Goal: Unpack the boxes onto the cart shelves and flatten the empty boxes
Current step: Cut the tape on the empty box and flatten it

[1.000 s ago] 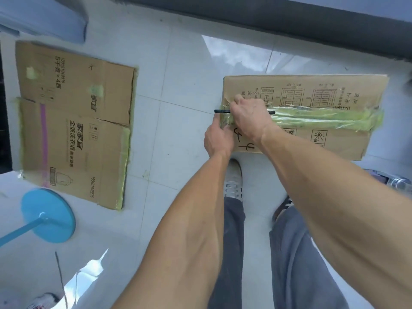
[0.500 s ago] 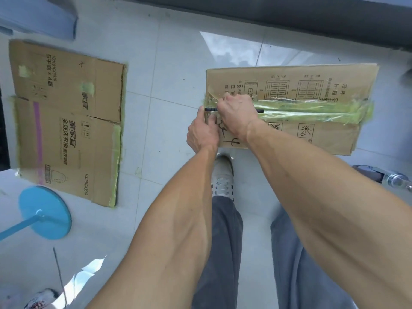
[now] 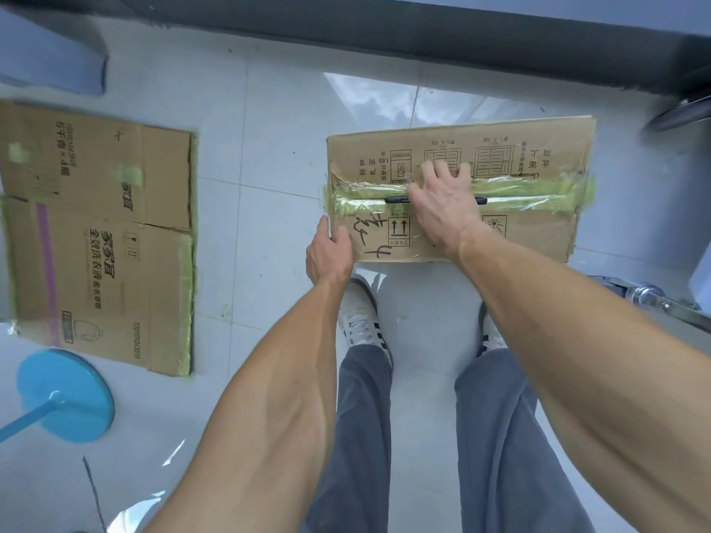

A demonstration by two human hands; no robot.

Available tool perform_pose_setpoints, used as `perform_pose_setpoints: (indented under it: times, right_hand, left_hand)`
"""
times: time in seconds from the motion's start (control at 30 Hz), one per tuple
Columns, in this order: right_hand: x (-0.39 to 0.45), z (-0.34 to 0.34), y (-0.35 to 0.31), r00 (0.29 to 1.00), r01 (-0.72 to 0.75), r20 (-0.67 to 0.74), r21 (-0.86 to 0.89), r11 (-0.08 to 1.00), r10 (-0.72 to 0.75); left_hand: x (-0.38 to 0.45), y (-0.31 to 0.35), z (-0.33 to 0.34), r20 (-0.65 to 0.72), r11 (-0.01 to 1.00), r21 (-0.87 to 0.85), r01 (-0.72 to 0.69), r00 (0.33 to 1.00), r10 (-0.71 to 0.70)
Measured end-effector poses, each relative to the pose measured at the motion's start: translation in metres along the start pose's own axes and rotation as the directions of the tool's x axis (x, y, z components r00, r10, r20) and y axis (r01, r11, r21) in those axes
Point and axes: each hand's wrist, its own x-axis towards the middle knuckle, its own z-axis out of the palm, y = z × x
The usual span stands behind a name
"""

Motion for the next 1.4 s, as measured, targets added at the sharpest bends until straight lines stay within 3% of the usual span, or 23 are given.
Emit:
perform_pose_setpoints:
  times: [0.1,0.2,0.33,0.43,0.6,0.77,0.93,1.07,1.4]
  right_hand:
    - [-0.009,-0.002,0.005,0.999,-0.008,0.032,-0.008,1.0,0.008]
    - [-0.015,-0.004,0.008,0.996,0.061,0.07,-0.049,0.997,-0.057]
    - [-0.006,-0.02,-0.001,0.99,0.119,0.089,-0.057,0.991,-0.113]
    - [0.001,-0.03,-0.007,0.984,0.144,0.112,-0.04,0.989,-0.139]
    - [-0.009,-0.03,0.014,0.985,0.118,0.136,-0.062,0.991,-0.108]
    - [-0.028,-0.024,0.064,0.973,0.008,0.231,-0.112,0.994,0.019]
    - [-0.055,-0.018,0.108,0.938,-0.123,0.297,-0.201,0.972,0.18]
    - [-0.067,-0.015,0.125,0.93,-0.175,0.291,-0.19,0.966,0.225]
    - [-0.084,-0.01,0.143,0.94,-0.219,0.231,-0.157,0.963,0.252]
  left_hand:
    - [-0.015,-0.008,0.008,0.026,0.997,0.081,-0.002,1.0,0.0]
    - [-0.025,-0.002,0.012,-0.051,0.987,0.161,-0.004,0.999,0.012]
    - [-0.033,0.014,0.016,-0.144,0.875,0.471,-0.11,0.969,0.2]
    - [-0.039,0.029,0.025,-0.071,0.805,0.565,-0.181,0.961,0.266]
    - [-0.049,0.032,0.043,-0.048,0.839,0.536,-0.097,0.988,0.145]
    - [-0.049,0.037,0.047,-0.085,0.805,0.588,-0.076,0.984,0.154]
    - [-0.069,0.047,0.07,-0.16,0.832,0.555,0.024,0.984,0.078]
    - [-0.094,0.063,0.097,-0.123,0.814,0.58,-0.036,0.984,0.131]
    - [-0.111,0.075,0.112,0.008,0.848,0.525,-0.071,0.997,0.079]
